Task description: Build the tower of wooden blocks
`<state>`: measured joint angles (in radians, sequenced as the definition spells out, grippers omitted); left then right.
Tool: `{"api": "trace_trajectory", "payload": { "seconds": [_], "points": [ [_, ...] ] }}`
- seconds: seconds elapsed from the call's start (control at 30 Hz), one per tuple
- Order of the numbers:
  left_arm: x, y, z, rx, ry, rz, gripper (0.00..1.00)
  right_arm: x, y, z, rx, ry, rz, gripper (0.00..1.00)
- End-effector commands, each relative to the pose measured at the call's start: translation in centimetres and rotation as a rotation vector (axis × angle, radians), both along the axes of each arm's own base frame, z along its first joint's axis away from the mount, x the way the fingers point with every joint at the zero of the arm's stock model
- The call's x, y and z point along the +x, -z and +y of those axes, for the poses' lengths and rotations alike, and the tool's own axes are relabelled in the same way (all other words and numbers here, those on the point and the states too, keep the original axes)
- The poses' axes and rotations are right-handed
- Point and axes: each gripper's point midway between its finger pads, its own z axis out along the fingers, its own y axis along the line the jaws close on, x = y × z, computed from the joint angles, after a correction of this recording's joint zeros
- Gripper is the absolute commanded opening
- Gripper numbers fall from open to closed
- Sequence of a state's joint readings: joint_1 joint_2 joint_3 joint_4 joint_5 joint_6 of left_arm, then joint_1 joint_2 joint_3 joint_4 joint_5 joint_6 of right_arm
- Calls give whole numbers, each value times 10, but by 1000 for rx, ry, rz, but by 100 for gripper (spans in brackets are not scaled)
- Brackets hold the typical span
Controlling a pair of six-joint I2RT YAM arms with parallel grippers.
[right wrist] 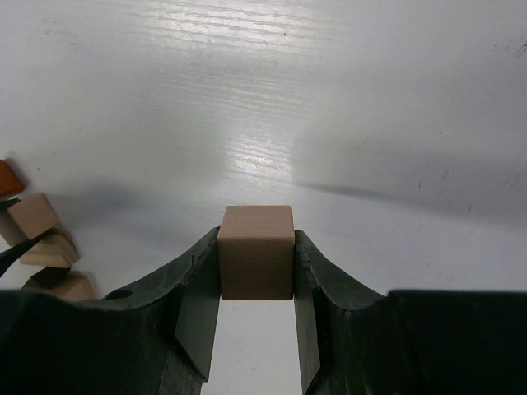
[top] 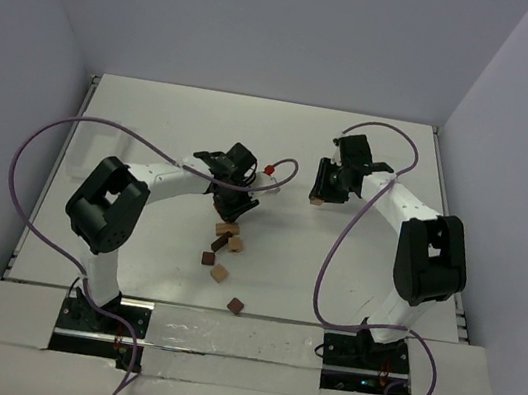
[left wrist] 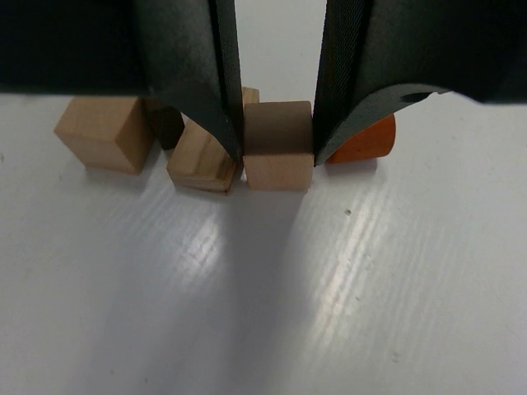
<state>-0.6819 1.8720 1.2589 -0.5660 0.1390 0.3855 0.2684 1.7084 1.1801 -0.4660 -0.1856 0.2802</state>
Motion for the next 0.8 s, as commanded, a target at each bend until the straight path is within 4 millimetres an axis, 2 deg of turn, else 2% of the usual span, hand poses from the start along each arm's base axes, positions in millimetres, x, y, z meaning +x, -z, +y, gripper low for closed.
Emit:
{"api": "trace_trajectory", "payload": {
  "seconds": [0.0, 0.17, 0.23, 0.5, 0.77],
  "points": [
    [-29, 5, 11, 48, 49, 61, 7, 13, -19, 3, 30, 9, -41, 0],
    [-13, -20, -19, 8, 85, -18, 5, 15, -19, 5, 36, 15, -31, 0],
    [-6, -24, -31, 7, 116, -41, 5, 16, -20, 4, 31, 18, -35, 0],
    [7, -16, -55, 9, 173, -57, 5, 14, -18, -1, 18, 27, -41, 0],
    [8, -11, -66, -20, 223, -46, 13, 15, -14, -3, 25, 39, -23, 0]
  ]
}}
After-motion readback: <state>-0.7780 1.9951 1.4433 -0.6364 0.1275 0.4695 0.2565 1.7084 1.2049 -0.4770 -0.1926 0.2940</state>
